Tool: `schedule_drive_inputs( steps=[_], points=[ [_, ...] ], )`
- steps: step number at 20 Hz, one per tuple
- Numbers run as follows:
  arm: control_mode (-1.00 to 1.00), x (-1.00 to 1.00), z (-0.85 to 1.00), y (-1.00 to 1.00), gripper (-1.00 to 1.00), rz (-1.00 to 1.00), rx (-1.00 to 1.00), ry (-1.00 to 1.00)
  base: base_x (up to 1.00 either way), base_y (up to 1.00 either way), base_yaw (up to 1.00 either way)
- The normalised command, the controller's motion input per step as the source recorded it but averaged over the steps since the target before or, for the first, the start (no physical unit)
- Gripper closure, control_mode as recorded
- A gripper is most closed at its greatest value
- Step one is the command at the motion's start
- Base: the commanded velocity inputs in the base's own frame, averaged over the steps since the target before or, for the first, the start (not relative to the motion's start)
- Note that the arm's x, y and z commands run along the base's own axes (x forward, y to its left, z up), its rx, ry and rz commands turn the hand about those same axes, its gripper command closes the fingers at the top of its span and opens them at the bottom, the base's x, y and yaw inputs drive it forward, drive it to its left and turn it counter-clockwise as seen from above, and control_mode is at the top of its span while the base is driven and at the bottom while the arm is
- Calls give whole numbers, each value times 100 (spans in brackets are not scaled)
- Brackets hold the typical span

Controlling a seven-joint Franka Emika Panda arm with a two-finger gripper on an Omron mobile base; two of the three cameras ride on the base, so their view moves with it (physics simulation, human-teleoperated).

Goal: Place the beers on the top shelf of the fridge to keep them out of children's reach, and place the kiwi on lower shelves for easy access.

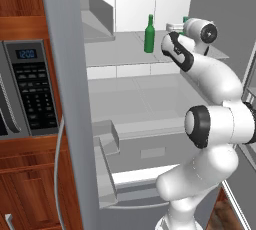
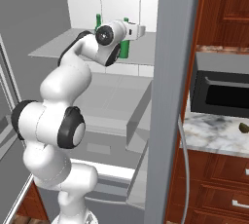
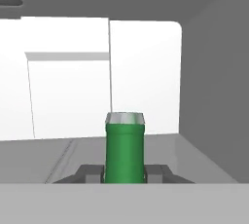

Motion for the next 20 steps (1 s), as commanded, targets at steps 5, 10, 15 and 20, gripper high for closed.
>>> schedule_drive_inputs(
  steps=[5,10,15,20],
  points=[
    [-100,38,-1,0,100,0,0,-1,0,0,0],
    [-100,11,6,0,100,0,0,-13,0,0,0],
    [-100,0,13,0,100,0,0,-17,0,0,0],
    [-100,4,0,-1,100,0,0,-3,0,0,0]
  ],
)
